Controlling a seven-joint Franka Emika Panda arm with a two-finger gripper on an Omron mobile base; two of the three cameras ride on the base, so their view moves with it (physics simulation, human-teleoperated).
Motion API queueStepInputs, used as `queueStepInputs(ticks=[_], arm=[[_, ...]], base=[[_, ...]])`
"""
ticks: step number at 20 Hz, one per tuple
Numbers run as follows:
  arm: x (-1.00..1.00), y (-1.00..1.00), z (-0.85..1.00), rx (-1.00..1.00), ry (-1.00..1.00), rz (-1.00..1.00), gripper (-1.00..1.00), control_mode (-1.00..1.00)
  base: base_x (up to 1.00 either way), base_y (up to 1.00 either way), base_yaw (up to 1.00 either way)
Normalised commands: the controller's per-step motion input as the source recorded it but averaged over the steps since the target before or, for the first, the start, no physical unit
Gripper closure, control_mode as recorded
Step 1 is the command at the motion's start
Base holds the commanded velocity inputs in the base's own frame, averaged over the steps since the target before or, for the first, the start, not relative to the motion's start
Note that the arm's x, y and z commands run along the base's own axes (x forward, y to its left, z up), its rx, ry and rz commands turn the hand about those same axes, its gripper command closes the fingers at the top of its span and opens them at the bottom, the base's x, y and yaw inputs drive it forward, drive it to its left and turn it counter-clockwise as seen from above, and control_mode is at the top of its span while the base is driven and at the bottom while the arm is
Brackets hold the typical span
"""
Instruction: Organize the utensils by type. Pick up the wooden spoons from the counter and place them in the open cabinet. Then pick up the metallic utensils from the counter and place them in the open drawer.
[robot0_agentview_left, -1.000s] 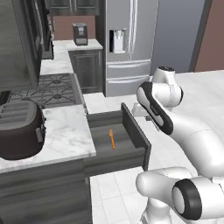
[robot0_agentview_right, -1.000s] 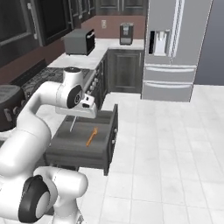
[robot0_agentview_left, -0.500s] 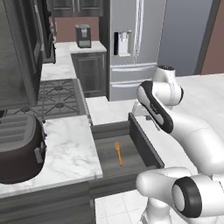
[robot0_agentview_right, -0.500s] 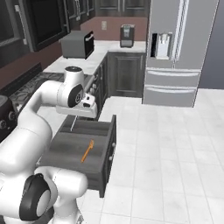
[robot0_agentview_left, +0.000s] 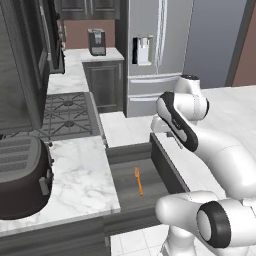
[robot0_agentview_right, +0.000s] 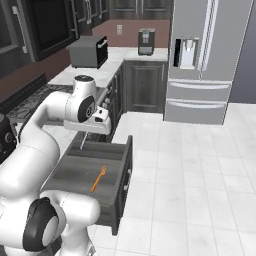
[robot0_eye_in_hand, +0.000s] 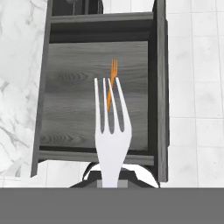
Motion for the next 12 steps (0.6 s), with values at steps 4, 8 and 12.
queueStepInputs(ticks=[4, 8, 12], arm=[[0.0, 0.0, 0.0, 0.0, 0.0, 0.0, 1.0, 1.0], [0.0, 0.0, 0.0, 0.0, 0.0, 0.0, 1.0, 1.0], [0.0, 0.0, 0.0, 0.0, 0.0, 0.0, 1.0, 1.0]], base=[[0.0, 0.0, 0.0], [0.0, 0.0, 0.0], [0.0, 0.0, 0.0]])
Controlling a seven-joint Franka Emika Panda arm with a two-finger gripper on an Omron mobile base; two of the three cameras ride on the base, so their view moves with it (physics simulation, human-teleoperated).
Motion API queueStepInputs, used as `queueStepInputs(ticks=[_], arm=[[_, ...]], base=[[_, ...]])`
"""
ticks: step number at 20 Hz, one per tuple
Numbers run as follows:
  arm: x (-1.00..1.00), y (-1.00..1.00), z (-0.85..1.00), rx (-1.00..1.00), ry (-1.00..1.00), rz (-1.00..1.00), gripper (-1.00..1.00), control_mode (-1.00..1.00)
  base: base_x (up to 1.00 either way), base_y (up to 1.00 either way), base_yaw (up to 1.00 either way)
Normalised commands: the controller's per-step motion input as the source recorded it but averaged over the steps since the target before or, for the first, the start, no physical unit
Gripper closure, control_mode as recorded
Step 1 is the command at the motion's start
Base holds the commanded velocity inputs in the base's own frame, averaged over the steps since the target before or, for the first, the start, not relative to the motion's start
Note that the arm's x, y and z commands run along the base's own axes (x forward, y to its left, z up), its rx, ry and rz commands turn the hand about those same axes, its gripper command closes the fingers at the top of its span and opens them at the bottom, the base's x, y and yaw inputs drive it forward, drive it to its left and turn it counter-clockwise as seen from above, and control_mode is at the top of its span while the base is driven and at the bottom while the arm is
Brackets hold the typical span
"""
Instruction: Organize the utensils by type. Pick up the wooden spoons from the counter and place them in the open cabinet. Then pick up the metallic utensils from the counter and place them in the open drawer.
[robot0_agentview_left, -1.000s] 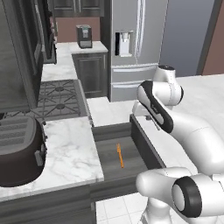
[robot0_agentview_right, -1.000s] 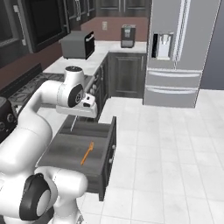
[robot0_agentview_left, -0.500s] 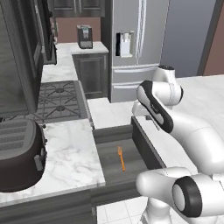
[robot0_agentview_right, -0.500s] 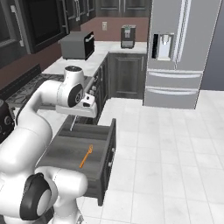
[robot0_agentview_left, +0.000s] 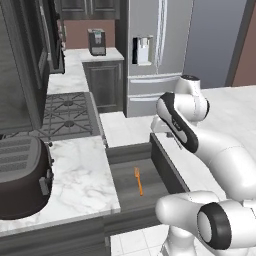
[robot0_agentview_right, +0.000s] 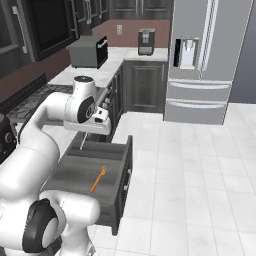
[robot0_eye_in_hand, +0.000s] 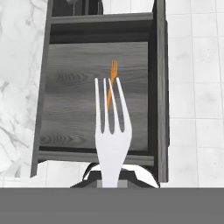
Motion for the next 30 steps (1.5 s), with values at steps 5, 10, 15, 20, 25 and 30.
queueStepInputs(ticks=[5, 10, 15, 20, 25, 30], arm=[[0.0, 0.0, 0.0, 0.0, 0.0, 0.0, 1.0, 1.0], [0.22, 0.0, -0.2, 0.0, 0.08, 0.0, 1.0, -1.0], [0.63, 0.09, -0.26, 0.0, 0.05, -0.05, 1.0, -1.0], [0.65, 0.13, -0.42, 0.0, 0.03, -0.13, 1.0, -1.0], [0.31, 0.1, -0.62, 0.0, 0.03, -0.35, 1.0, -1.0], [0.17, 0.0, -0.49, 0.0, 0.07, -0.54, 1.0, -1.0]], base=[[0.0, 0.0, 0.0], [0.0, 0.0, 0.0], [0.0, 0.0, 0.0], [0.0, 0.0, 0.0], [0.0, 0.0, 0.0], [0.0, 0.0, 0.0]])
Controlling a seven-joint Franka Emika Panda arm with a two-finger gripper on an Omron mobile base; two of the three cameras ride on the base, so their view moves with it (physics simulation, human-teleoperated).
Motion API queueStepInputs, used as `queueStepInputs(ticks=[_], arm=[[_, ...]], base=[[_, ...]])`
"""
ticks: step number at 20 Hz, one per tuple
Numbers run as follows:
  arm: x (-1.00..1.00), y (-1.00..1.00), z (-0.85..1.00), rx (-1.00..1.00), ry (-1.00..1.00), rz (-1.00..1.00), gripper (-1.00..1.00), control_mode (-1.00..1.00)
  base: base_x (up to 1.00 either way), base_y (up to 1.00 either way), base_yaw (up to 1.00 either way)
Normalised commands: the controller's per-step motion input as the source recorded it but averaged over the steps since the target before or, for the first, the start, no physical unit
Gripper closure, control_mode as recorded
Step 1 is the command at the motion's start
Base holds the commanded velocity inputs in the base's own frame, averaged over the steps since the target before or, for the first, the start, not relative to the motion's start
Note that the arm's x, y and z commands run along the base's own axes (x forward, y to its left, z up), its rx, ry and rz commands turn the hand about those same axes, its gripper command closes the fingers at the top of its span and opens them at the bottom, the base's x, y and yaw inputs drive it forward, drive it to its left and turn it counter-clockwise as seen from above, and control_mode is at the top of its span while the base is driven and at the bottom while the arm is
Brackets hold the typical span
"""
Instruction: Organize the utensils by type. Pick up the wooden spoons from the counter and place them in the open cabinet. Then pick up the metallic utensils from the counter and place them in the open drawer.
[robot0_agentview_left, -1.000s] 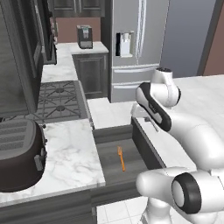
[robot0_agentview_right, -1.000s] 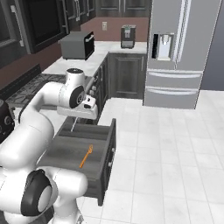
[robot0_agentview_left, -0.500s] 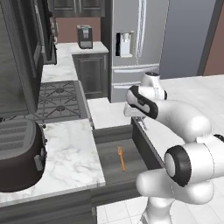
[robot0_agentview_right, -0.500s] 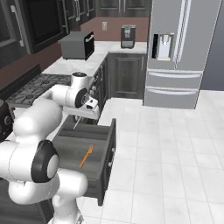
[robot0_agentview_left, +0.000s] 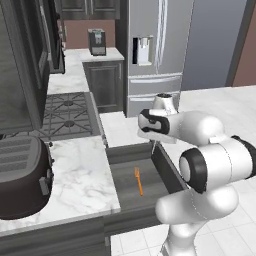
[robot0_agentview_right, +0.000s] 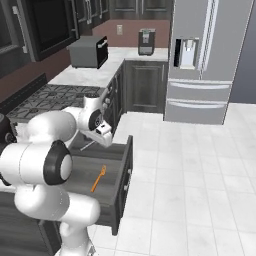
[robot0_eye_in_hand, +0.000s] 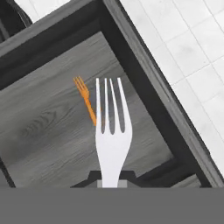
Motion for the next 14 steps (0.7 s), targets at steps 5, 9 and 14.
queueStepInputs(ticks=[5, 9, 14], arm=[[0.05, 0.0, -0.44, 0.0, 0.16, -0.47, 1.0, -1.0], [0.0, 0.0, -0.53, 0.0, 0.13, -0.27, 1.0, -1.0], [0.02, 0.02, -0.5, 0.0, 0.13, -0.04, 1.0, -1.0]], base=[[0.0, 0.0, 0.0], [0.0, 0.0, 0.0], [0.0, 0.0, 0.0]])
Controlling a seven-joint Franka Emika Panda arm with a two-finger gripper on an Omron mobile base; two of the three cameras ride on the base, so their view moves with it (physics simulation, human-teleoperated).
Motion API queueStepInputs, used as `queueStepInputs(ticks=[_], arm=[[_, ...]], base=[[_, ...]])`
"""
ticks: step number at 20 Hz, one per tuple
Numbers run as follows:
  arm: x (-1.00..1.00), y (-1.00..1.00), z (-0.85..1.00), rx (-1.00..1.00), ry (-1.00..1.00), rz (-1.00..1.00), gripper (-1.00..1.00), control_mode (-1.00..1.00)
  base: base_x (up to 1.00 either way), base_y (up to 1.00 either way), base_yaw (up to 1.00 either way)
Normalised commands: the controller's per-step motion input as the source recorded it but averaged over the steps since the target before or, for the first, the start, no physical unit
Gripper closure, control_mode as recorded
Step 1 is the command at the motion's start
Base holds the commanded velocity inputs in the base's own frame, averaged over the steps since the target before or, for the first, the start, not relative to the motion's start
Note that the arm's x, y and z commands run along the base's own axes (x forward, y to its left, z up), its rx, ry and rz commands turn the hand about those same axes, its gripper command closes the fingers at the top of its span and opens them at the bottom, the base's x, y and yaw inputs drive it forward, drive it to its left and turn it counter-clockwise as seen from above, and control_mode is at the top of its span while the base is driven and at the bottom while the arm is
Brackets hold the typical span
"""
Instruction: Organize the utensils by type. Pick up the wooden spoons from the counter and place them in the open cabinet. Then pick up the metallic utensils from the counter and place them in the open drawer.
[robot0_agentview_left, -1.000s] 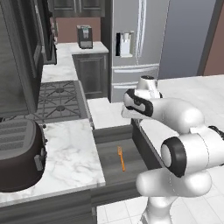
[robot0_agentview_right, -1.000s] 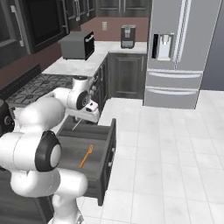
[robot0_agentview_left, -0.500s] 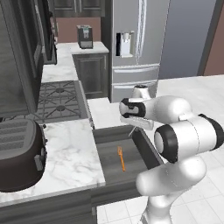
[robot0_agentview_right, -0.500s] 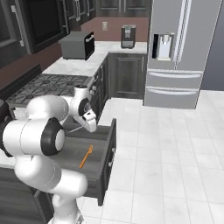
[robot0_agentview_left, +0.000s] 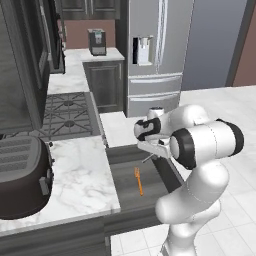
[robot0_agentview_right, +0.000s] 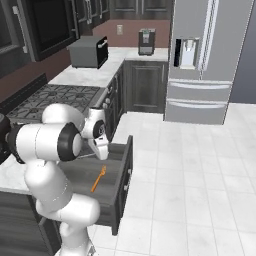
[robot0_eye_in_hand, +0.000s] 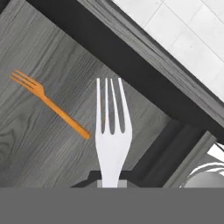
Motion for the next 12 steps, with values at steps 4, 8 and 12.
queueStepInputs(ticks=[4, 8, 12], arm=[[0.0, 0.0, -0.45, -0.04, 0.09, 0.0, 1.0, -1.0], [0.0, 0.0, -0.42, -0.09, 0.09, 0.01, 1.0, -1.0], [0.01, 0.0, -0.38, -0.1, 0.09, 0.08, 1.0, -1.0]], base=[[0.0, 0.0, 0.0], [0.0, 0.0, 0.0], [0.0, 0.0, 0.0]])
